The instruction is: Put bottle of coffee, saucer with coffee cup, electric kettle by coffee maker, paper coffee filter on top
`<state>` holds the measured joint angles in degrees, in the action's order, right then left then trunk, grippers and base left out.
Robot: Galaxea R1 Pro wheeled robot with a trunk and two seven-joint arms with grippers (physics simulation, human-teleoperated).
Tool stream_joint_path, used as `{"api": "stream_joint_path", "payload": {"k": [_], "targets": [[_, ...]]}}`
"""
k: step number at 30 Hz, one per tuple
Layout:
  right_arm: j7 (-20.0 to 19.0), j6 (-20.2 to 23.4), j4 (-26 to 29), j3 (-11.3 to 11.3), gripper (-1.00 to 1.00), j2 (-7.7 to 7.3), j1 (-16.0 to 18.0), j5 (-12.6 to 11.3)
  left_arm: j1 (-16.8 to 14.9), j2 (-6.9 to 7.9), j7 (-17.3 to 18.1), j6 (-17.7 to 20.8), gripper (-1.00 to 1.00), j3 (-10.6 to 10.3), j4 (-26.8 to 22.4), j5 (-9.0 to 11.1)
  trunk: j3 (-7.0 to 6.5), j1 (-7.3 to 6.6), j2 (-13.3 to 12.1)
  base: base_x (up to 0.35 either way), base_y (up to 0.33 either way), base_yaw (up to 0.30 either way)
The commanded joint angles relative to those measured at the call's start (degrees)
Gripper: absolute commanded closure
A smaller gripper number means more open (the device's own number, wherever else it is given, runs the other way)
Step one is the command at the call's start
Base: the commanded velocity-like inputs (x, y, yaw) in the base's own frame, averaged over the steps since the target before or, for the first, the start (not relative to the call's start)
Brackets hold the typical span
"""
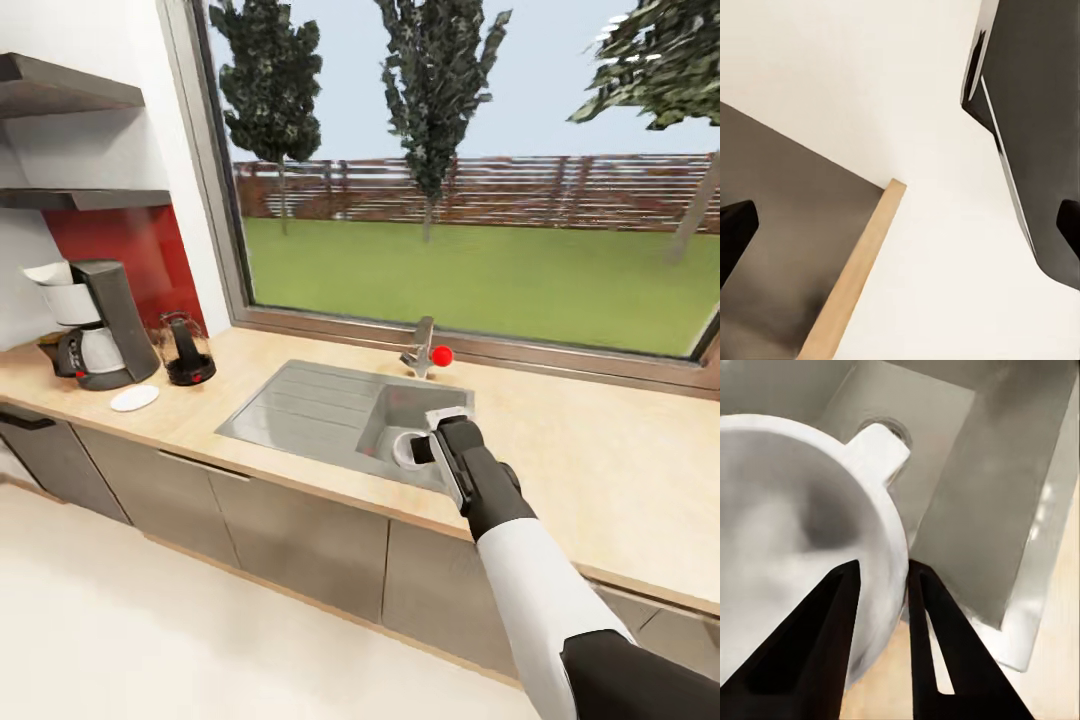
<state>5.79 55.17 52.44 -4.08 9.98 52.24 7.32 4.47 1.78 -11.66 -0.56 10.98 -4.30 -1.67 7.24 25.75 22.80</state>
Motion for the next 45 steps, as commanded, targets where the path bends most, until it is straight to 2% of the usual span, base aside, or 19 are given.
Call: {"api": "stream_joint_path", "payload": {"k": [1,21,45], "targets": [[-0.16,0.27,0.03,-0.05,1.0,0.02,0.06,0.31,0.02,-0.03,-0.03,-0.06,-1.0,0.35,-0.09,-0.17,0.13,0.04,0.12,0.0,0.305,0.272],[-0.16,0.28,0.03,-0.05,1.0,0.02,0.06,0.3,0.02,-0.01,-0.03,-0.13,-1.0,0.35,-0.09,-0.17,0.17,0.04,0.12,0.005,0.31,0.278],[-0.16,0.29,0.05,-0.05,1.0,0.02,0.06,0.31,0.02,-0.02,-0.03,-0.15,-1.0,0.35,-0.09,-0.17,0.17,0.04,0.12,0.213,0.276,0.279]]}}
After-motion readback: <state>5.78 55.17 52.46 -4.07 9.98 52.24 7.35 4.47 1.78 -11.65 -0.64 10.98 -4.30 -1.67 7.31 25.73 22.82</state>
